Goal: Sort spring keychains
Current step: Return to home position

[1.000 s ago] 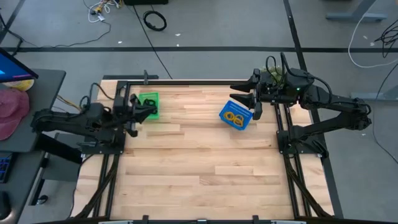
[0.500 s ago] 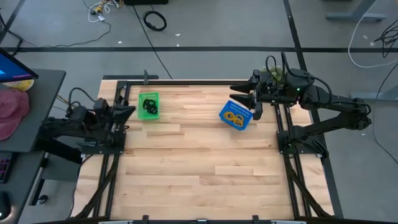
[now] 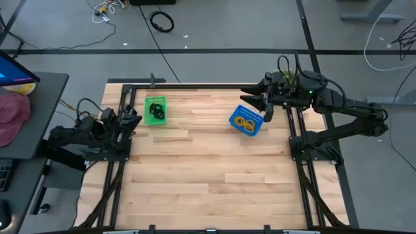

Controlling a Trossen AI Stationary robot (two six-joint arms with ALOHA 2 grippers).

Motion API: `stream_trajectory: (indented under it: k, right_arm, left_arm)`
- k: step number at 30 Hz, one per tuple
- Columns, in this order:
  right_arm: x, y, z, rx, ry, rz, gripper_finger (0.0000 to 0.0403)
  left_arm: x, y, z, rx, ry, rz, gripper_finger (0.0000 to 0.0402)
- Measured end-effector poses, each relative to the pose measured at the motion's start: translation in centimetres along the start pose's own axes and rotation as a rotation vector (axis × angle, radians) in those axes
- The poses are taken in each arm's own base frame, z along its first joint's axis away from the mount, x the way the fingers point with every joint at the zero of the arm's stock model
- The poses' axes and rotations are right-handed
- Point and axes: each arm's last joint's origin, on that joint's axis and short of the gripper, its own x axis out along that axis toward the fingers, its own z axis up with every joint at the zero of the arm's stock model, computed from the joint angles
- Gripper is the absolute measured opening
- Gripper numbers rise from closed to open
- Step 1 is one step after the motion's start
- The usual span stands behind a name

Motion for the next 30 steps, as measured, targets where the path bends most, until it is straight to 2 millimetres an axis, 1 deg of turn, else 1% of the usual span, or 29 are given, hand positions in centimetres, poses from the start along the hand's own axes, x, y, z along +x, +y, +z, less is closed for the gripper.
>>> stream_trajectory:
  k: [4,8,11,15,17,23,30]
  right_arm:
    - [0.0,-0.2,-0.3,0.0,0.029,-0.033,0.0178]
    - [0.0,-0.2,-0.3,0.03,0.018,-0.047,0.0178]
    - [0.0,-0.2,-0.3,0.044,0.02,-0.049,0.0178]
    - [0.0,-0.2,-0.3,0.059,0.018,-0.051,0.0178]
    - [0.0,-0.2,-0.3,0.072,0.016,-0.057,0.0178]
    - [0.0,-0.3,-0.3,0.081,0.013,-0.065,0.0178]
    - [0.0,-0.3,-0.4,0.1,0.021,-0.068,0.0178]
  left_arm:
    - [-0.4,0.4,-1.3,-0.039,-0.005,-0.03,0.0002]
    - [-0.8,0.9,-2.6,-0.058,-0.003,-0.039,0.0002]
    - [-0.9,0.9,-3.0,-0.058,0.015,-0.075,0.0002]
    - [-0.9,0.8,-3.6,-0.048,0.087,-0.122,0.0002]
    - [-0.9,0.9,-4.0,-0.04,0.136,-0.127,0.0002]
    - [-1.5,1.7,-6.3,-0.059,0.383,-0.051,0.0001]
    - [-2.1,2.0,-7.7,-0.03,0.562,-0.094,0.0002]
